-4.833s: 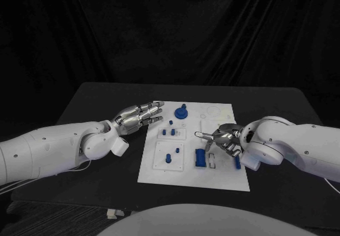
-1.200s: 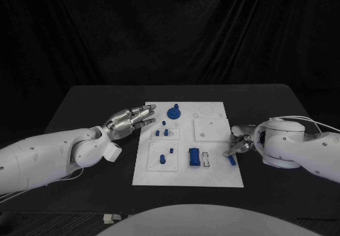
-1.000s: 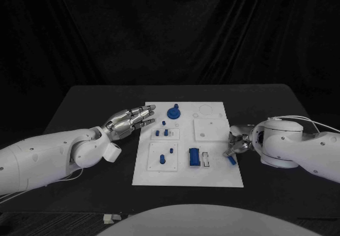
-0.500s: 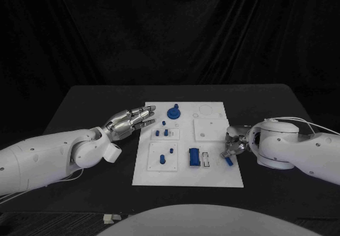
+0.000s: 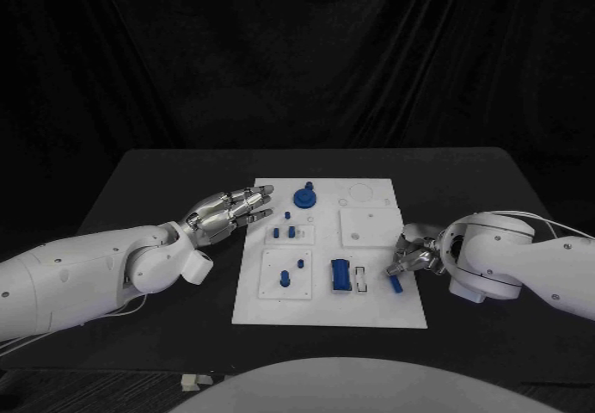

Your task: Assemble the parts on the task board

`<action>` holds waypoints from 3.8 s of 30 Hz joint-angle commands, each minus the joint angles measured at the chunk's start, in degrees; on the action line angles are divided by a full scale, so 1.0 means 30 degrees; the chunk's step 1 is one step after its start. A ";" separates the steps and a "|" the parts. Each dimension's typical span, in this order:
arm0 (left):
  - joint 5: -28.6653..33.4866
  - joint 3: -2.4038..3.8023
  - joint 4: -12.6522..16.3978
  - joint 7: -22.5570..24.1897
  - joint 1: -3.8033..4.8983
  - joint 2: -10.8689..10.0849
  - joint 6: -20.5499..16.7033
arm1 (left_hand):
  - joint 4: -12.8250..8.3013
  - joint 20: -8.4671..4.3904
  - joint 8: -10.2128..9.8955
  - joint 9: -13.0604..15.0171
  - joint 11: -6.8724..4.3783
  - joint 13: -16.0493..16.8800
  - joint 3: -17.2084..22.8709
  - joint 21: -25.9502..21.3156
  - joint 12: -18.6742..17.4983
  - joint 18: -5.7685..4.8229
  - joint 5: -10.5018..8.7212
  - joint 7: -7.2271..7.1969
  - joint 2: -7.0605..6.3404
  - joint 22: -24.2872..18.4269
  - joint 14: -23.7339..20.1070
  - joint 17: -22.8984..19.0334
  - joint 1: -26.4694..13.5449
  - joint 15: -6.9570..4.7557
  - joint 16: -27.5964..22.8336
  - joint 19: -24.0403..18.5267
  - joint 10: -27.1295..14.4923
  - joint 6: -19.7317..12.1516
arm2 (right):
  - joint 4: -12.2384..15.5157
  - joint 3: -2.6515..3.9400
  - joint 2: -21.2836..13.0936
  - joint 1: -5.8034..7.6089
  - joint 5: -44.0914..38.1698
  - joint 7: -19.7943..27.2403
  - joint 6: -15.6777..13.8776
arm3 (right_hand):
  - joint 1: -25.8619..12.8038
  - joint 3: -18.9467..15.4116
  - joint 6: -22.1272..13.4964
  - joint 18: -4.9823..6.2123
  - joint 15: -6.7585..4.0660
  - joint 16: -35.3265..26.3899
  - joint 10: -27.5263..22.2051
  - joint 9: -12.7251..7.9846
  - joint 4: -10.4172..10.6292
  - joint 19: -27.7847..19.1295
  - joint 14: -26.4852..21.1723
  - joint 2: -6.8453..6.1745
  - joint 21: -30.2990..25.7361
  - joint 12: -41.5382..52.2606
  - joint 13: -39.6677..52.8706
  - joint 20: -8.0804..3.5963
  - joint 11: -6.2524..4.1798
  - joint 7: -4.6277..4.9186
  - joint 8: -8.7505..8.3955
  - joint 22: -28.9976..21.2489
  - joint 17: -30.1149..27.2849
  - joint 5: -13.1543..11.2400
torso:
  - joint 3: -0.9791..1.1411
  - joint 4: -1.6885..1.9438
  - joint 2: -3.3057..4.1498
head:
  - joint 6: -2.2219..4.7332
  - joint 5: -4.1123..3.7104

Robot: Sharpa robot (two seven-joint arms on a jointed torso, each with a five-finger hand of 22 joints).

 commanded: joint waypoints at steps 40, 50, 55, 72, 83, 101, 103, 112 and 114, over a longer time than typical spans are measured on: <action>0.0090 0.0017 -0.0010 0.0059 -0.0044 0.0085 0.0332 | 0.0002 0.0101 0.0175 0.0043 0.0205 0.0038 0.0147 0.0048 0.0178 0.0170 0.0073 0.0173 0.0013 0.0010 0.0113 0.0030 0.0252 0.0011 0.0108 0.0028 0.0001 0.0046 | -0.0736 -0.0051 0.1847 -0.0058 0.5899 0.0021 -0.2205 | -0.1317 0.2465 -0.1302 0.0251 0.0078 -0.0324 0.1993 0.0046 -0.0844 0.0626 0.1038 0.0183 -0.0625 0.0045 0.5023 0.0158 0.0021 0.0032 0.0486 0.3887 -0.0771 -0.2451 | 0.0006 0.0009 0.0005 | 0.0003 -0.0129; 0.0090 0.0017 -0.0028 -0.0052 -0.0046 0.0128 0.0421 | -0.0014 0.0110 0.0182 0.0043 0.0215 0.0036 0.0169 0.0043 0.0189 0.0167 0.0118 0.0201 0.0023 -0.0001 0.0113 0.0029 0.0277 0.0022 0.0108 0.0022 0.0005 0.0043 | -0.0792 -0.0052 0.2126 -0.0121 0.5900 0.0000 -0.2120 | -0.1754 0.2352 -0.1290 0.0262 0.0055 -0.0337 0.1993 -0.0064 -0.0248 0.0622 0.1041 0.0231 -0.0682 0.0045 0.5023 0.0155 -0.0021 -0.0035 0.0656 0.3874 -0.0829 -0.4174 | 0.0004 -0.0006 0.0010 | 0.0003 -0.0076; 0.0090 0.0017 -0.0026 -0.0094 -0.0048 0.0142 0.0472 | -0.0125 0.0127 0.0214 0.0043 0.0242 0.0031 0.0278 0.0043 0.0225 0.0161 0.0294 0.0238 0.0033 -0.0003 0.0111 0.0029 0.0433 0.0045 0.0117 0.0025 0.0001 0.0050 | -0.0874 -0.0052 0.2224 -0.0131 0.5900 -0.0034 -0.2006 | -0.1875 0.2268 -0.1156 0.0270 -0.0003 -0.0324 0.1993 -0.0061 -0.0006 0.0619 0.1049 0.0245 -0.0717 0.0045 0.5023 0.0111 -0.0088 -0.0119 0.0843 0.3866 -0.0811 -0.4974 | 0.0005 -0.0002 0.0002 | 0.0003 -0.0051; 0.0090 0.0017 -0.0018 -0.0130 -0.0052 0.0127 0.0495 | -0.0391 0.0157 0.0272 0.0045 0.0260 0.0026 0.0507 0.0045 0.0271 0.0160 0.0792 0.0265 -0.0006 -0.0004 0.0112 0.0033 0.0750 0.0074 0.0147 0.0033 -0.0023 0.0059 | -0.0951 -0.0052 0.2218 -0.0140 0.5899 -0.0110 -0.1391 | -0.2823 -0.0061 -0.1304 0.0293 0.0033 -0.0363 0.1993 -0.0284 0.1355 0.0596 0.1025 -0.0387 -0.0875 0.0045 0.5023 0.0125 -0.0036 -0.0053 0.1136 0.3833 -0.0986 -1.0079 | -0.0002 0.0008 -0.0003 | 0.0003 0.0004; 0.0090 0.0018 0.0179 0.0270 -0.0054 -0.0095 0.0212 | -0.0506 0.0158 0.0306 0.0051 0.0258 0.0029 0.0543 0.0054 0.0306 0.0164 0.0889 0.0286 -0.0111 0.0012 0.0115 0.0037 0.0844 0.0073 0.0164 0.0048 -0.0025 0.0088 | -0.0338 -0.0048 0.1413 -0.0060 0.5613 0.0068 -0.1872 | -0.3155 -0.2235 -0.1579 0.0343 0.0032 -0.0372 0.1993 -0.0418 0.2451 0.0534 0.1017 -0.0549 -0.1107 0.0045 0.5023 0.0126 -0.0030 -0.0060 0.1245 0.3766 -0.1049 -1.1843 | 0.0001 0.0008 0.0000 | 0.0003 0.0114; 0.0090 0.0039 0.1859 0.4440 0.0161 -0.1361 -0.2373 | 0.0167 -0.0330 0.0668 0.0082 0.0025 0.0099 -0.1253 0.0085 0.1163 0.0190 -0.2629 0.0153 -0.1477 0.0013 0.0077 0.0026 -0.1086 -0.0417 0.0215 0.0087 0.0297 0.0621 | 0.1500 -0.0047 -0.1055 0.2901 0.8209 0.6409 -0.7627 | -0.9325 -0.9487 -0.0425 0.1577 -0.0129 -0.5075 -0.0740 -0.1422 0.6317 -0.2049 -0.1067 0.2072 -0.7582 -0.4719 0.0948 0.0007 -0.0246 -0.0260 0.0552 0.1510 -0.9404 -1.2086 | 0.0026 0.0029 -0.0086 | 0.0003 -0.0069; 0.0090 0.0039 0.1841 0.4823 0.0181 -0.1272 -0.2528 | 0.0163 -0.0578 0.0687 0.0086 -0.0156 0.0097 -0.1400 0.0045 0.1191 0.0159 -0.2863 0.0018 -0.1571 -0.0065 0.0039 0.0003 -0.1239 -0.0638 0.0128 0.0026 0.0324 0.0762 | 0.1469 -0.0048 -0.1056 0.2757 0.8806 0.7510 -0.8230 | -0.9119 -1.0015 0.0021 0.2214 -0.0064 -0.8144 -0.2479 -0.1685 0.6498 -0.3610 -0.2043 0.2090 -1.1709 -0.8523 -0.2133 0.0166 -0.0131 -0.0237 0.0360 -0.0232 -1.3509 -1.2079 | 0.0040 0.0027 -0.0119 | 0.0003 -0.0098; 0.0090 0.0035 0.1721 0.5646 0.0204 -0.0963 -0.2848 | 0.0153 -0.1042 0.0489 0.0047 -0.0444 0.0046 -0.1423 -0.0068 0.0860 0.0007 -0.2758 -0.0233 -0.1599 -0.0281 -0.0074 -0.0086 -0.1084 -0.0964 -0.0214 -0.0138 0.0110 0.0634 | 0.1282 -0.0051 -0.1256 0.1534 1.1527 1.2346 -0.8803 | -0.9123 -0.8077 -0.0555 0.2652 0.2271 -1.9878 -0.7703 -0.3535 0.6465 -0.7165 -0.5809 -0.0103 -2.2531 -2.3268 -1.4728 0.2100 0.1791 0.1327 -0.1662 -0.8109 -2.0510 -1.2160 | 0.0071 -0.0021 -0.0299 | 0.0003 -0.0015; 0.0082 0.0034 0.1779 0.5909 0.0204 -0.0951 -0.3102 | 0.0159 -0.1286 0.0292 0.0008 -0.0706 0.0006 -0.1479 -0.0096 0.0550 -0.0009 -0.2875 -0.0498 -0.1655 -0.0340 -0.0108 -0.0146 -0.1121 -0.1197 -0.0428 -0.0177 -0.0066 0.0368 | 0.1270 -0.0051 -0.1271 0.1238 1.2880 1.4074 -0.8586 | -0.8333 -0.8038 -0.1811 0.2038 0.3657 -2.2096 -1.0321 -0.4030 0.6497 -0.9399 -0.8936 -0.1277 -2.4346 -2.5069 -1.5886 0.2863 0.2982 0.1788 -0.2493 -0.9302 -2.1546 -1.1741 | 0.0076 -0.0016 -0.0302 | 0.0003 -0.0010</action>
